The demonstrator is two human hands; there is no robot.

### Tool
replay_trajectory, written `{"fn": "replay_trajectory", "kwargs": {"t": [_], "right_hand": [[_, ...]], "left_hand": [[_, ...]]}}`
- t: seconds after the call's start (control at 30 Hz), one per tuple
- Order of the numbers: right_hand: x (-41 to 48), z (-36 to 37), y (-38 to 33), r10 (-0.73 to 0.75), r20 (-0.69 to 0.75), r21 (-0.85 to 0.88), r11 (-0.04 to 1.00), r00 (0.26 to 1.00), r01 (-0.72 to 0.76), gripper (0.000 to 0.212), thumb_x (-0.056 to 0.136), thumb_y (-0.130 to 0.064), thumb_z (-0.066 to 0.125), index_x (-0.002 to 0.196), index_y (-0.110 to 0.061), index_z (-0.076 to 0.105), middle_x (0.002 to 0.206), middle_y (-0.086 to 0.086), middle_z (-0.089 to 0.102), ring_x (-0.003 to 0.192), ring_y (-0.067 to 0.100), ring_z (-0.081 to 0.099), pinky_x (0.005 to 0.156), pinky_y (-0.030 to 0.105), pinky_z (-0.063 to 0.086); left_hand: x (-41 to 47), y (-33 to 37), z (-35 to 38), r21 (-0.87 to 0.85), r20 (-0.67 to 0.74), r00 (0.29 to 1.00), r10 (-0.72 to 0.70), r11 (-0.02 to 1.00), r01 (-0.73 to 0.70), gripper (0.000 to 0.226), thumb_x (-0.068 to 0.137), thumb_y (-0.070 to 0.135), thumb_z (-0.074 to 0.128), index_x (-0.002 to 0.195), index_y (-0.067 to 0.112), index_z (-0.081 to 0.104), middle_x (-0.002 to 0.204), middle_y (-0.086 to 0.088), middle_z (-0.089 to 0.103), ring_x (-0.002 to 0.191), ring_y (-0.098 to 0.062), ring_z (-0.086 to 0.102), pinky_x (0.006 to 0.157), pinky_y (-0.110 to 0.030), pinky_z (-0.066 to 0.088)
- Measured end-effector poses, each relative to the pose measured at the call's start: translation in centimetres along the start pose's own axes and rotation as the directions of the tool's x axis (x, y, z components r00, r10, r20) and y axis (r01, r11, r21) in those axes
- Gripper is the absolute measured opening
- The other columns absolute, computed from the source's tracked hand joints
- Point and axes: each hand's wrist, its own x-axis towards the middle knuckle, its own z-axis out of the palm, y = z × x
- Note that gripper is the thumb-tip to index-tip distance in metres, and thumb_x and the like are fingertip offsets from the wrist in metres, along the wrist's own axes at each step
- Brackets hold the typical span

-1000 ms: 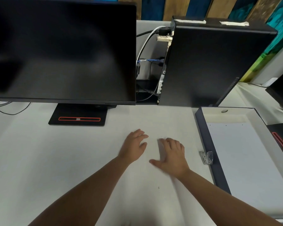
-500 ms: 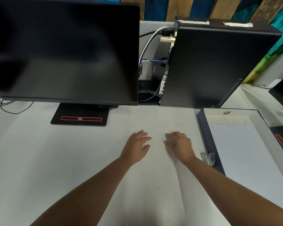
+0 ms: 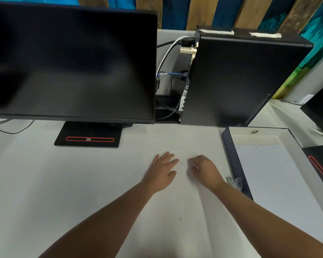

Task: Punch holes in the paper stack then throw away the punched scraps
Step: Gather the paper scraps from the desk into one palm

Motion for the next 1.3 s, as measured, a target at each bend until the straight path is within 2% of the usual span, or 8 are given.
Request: {"fn": "replay_trajectory", "kwargs": {"t": [0.07,0.17,0.7,0.97,1.03,1.13,1.2,1.3], "right_hand": [[-0.3,0.0,0.4,0.068,-0.001,0.011,0.998,0.998,-0.068,0.034,0.075,0.003,0.051,0.051,-0.018,0.038,0.062,0.003,0.042,0.069,0.027,0.049,0.059,0.036,0.039],[-0.3,0.6,0.7,0.114,-0.006,0.037,0.993,0.994,-0.113,0.007,0.077,-0.002,0.057,0.072,0.002,0.06,0.077,0.014,0.06,0.076,0.029,0.056,0.067,0.036,0.044],[0.6,1.9,-1.6,0.0,-0.001,-0.094,0.996,1.0,0.0,0.02,0.089,-0.006,0.045,0.082,-0.002,0.063,0.081,0.012,0.062,0.074,0.025,0.052,0.064,0.032,0.04],[0.9,1.7,-2.4,0.034,0.037,-0.135,0.99,0.999,-0.029,0.019,0.088,0.002,0.037,0.078,-0.013,0.044,0.078,0.005,0.041,0.073,0.021,0.037,0.064,0.024,0.024],[1.1,1.1,-2.5,0.05,0.034,-0.101,0.994,0.998,-0.046,0.018,0.089,0.0,0.037,0.079,-0.011,0.045,0.08,0.006,0.044,0.072,0.022,0.041,0.063,0.024,0.026],[1.6,0.0,-3.2,0.035,-0.008,-0.008,0.999,0.999,-0.035,0.016,0.089,0.0,0.041,0.086,-0.001,0.057,0.085,0.012,0.055,0.077,0.028,0.053,0.065,0.029,0.039],[1.9,-0.8,-4.4,-0.021,-0.035,0.049,0.999,0.999,0.023,0.016,0.091,-0.002,0.044,0.089,0.0,0.059,0.089,0.014,0.06,0.079,0.027,0.057,0.07,0.029,0.044],[2.0,-1.8,-6.7,-0.101,-0.011,0.106,0.989,0.995,0.102,0.017,0.093,-0.006,0.043,0.087,-0.003,0.059,0.09,0.009,0.059,0.079,0.022,0.054,0.07,0.024,0.041]], "left_hand": [[-0.1,-0.2,-0.1,0.012,-0.002,1.0,-0.022,1.0,0.022,0.049,0.1,0.029,0.036,0.148,0.022,0.029,0.159,0.004,0.019,0.148,-0.011,0.004,0.12,-0.034,-0.004],[-0.2,-0.3,-0.1,0.033,0.032,0.999,-0.027,0.999,0.025,0.05,0.101,0.031,0.035,0.149,0.021,0.027,0.16,0.003,0.015,0.148,-0.011,0.003,0.12,-0.035,-0.003],[-0.2,0.2,-0.1,-0.027,-0.036,0.997,-0.074,0.997,0.073,0.046,0.098,0.03,0.04,0.143,0.022,0.04,0.155,0.002,0.028,0.146,-0.01,0.016,0.119,-0.03,0.001],[0.4,1.2,-0.5,-0.451,-0.117,0.963,-0.242,0.877,0.165,0.037,0.098,0.02,0.046,0.134,0.015,0.053,0.141,0.003,0.046,0.131,-0.009,0.041,0.104,-0.011,0.026],[0.7,1.6,-1.1,-0.616,-0.11,0.94,-0.322,0.765,0.19,0.032,0.097,0.018,0.048,0.128,0.015,0.057,0.136,0.003,0.051,0.126,-0.01,0.047,0.1,-0.011,0.03],[1.3,2.0,-2.3,-0.925,0.068,0.873,-0.483,0.298,0.236,0.025,0.096,0.018,0.049,0.117,0.015,0.063,0.127,-0.001,0.06,0.119,-0.016,0.054,0.102,-0.025,0.039],[1.6,2.0,-2.9,-0.974,0.214,0.853,-0.476,-0.032,0.226,0.027,0.098,0.022,0.045,0.115,0.01,0.062,0.118,-0.007,0.064,0.112,-0.02,0.058,0.099,-0.03,0.043],[1.9,2.0,-3.3,-0.924,0.32,0.847,-0.424,-0.339,0.179,0.035,0.101,0.026,0.036,0.108,0.003,0.061,0.104,-0.01,0.065,0.098,-0.021,0.061,0.087,-0.029,0.048]]}}
